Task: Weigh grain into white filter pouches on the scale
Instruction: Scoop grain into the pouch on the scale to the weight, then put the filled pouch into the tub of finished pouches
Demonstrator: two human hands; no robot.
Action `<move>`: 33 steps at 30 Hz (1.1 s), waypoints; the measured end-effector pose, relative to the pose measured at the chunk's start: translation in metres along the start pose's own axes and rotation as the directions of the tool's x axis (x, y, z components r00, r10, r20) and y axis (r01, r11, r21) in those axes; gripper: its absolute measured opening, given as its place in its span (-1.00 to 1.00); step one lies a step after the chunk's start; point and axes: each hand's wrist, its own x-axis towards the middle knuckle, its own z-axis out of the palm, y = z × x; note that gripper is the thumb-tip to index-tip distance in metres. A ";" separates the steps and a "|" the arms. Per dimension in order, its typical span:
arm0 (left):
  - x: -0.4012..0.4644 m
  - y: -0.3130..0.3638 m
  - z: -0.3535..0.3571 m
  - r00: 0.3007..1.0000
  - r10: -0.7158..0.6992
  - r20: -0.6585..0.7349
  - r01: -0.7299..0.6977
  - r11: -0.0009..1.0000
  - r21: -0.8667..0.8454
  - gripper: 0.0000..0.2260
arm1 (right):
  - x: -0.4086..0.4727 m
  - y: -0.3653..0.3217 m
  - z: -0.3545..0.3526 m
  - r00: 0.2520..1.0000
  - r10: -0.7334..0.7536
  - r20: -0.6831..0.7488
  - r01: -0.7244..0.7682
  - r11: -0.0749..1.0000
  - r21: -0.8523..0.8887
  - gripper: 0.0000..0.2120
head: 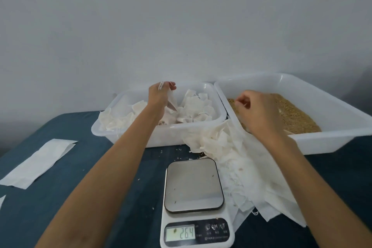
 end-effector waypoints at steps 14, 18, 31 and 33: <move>0.011 -0.007 -0.020 0.971 -0.096 0.218 0.002 0.919 0.395 -0.87 | -0.016 -0.005 0.021 0.998 0.008 0.060 -0.016 0.992 0.124 -0.92; 0.005 -0.007 -0.024 0.954 -0.096 0.284 -0.087 0.817 0.570 -0.86 | -0.019 -0.003 0.022 0.995 -0.005 0.103 -0.009 0.991 0.133 -0.92; -0.144 -0.054 -0.072 0.903 0.339 0.263 -0.427 0.765 0.482 -0.86 | -0.021 -0.003 0.022 0.991 -0.078 0.112 0.060 0.985 0.160 -0.94; -0.143 -0.067 -0.065 0.933 0.217 0.288 -0.347 0.756 0.554 -0.83 | -0.022 -0.003 0.024 0.990 -0.078 0.120 0.059 0.986 0.158 -0.94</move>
